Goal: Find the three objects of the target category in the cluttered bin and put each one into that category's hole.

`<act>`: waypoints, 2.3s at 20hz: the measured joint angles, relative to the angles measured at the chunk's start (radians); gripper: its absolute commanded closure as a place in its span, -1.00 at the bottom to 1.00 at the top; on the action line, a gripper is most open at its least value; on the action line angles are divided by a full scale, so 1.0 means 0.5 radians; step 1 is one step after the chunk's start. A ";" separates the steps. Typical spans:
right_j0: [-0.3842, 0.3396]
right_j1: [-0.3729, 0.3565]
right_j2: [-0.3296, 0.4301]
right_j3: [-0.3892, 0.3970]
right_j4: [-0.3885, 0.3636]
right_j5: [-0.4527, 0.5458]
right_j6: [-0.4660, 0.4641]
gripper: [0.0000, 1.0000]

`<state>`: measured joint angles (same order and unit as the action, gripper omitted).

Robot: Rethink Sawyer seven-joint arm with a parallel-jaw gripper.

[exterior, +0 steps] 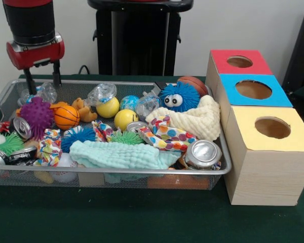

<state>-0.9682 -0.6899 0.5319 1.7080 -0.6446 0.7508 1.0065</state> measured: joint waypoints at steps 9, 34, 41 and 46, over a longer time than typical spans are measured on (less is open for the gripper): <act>-0.031 0.079 0.000 0.008 -0.062 -0.001 0.000 -1.00; -0.041 0.162 0.000 0.260 -0.063 -0.323 0.000 -1.00; -0.040 0.212 -0.009 0.261 -0.068 -0.336 0.000 -1.00; -0.028 0.241 -0.031 0.262 -0.117 -0.358 0.000 -1.00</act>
<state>-0.9822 -0.5692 0.5162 1.8391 -0.7033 0.5720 1.0065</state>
